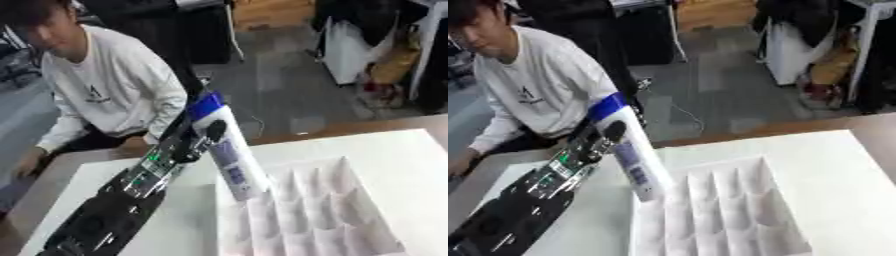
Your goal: Pick up objects on the table and place them in the box.
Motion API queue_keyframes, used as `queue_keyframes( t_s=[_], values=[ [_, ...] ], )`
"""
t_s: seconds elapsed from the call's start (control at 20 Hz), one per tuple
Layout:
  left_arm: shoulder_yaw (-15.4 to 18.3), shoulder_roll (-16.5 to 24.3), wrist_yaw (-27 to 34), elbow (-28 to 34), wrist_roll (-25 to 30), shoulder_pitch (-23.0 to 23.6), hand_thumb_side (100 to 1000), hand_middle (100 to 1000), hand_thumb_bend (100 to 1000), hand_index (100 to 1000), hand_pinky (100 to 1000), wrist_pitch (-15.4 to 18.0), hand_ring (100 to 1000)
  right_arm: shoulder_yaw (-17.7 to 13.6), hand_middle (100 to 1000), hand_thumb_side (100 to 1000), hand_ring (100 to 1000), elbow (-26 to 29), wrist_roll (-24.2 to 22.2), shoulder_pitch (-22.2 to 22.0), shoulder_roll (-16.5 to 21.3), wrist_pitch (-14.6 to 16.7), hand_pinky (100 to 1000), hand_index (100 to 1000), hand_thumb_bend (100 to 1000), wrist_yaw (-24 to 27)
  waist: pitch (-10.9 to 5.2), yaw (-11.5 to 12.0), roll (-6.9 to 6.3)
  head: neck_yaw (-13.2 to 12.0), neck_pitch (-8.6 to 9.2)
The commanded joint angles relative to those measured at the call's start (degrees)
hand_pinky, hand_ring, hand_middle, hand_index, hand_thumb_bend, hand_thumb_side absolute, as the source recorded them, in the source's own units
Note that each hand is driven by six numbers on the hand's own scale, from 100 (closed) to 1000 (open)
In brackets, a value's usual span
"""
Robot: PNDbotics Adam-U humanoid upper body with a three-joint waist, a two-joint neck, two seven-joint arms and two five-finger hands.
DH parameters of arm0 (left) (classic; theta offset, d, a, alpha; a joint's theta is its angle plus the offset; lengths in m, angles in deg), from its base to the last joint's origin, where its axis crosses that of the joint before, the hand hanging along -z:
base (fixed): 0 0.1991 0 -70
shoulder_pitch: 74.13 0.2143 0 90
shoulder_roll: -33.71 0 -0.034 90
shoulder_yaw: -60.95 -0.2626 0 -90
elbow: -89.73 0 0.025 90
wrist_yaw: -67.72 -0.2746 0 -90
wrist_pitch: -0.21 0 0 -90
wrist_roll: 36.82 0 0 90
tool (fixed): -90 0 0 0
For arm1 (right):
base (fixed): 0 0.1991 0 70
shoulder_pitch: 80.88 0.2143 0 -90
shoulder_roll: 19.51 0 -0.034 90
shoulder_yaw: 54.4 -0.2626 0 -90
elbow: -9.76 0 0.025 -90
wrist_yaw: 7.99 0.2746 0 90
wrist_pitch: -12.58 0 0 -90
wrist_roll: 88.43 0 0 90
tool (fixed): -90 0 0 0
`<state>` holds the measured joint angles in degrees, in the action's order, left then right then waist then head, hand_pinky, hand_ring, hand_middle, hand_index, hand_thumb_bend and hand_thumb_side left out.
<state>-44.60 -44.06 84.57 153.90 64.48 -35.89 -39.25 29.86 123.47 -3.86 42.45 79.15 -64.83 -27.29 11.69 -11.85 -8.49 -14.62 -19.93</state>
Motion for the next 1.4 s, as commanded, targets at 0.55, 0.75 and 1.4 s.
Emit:
queue_keyframes(
  t_s=[0.55,0.75,1.4],
  values=[
    [-0.3,0.2,-7.9,-0.1,0.0,-2.3,917,867,778,865,710,1.4,620,0.5,484,871,550,0.9,-0.8,2.0,0.4,0.1,471,576,578,0.8,-1.16,-0.5,-0.42,2.1,0.72],
    [-0.3,0.0,-8.8,-0.4,1.9,-2.2,925,1000,970,953,940,1.4,793,0.6,484,870,550,0.9,-1.0,2.0,0.3,0.2,471,575,579,0.9,-1.12,-0.5,-0.36,2.5,0.79],
    [0.5,1.6,-7.9,-0.6,1.8,-1.1,930,985,947,951,914,1.4,773,0.5,483,867,550,0.9,-0.9,1.3,0.7,0.1,471,575,582,0.8,-1.26,0.4,-0.08,2.7,1.00]
  ],
)
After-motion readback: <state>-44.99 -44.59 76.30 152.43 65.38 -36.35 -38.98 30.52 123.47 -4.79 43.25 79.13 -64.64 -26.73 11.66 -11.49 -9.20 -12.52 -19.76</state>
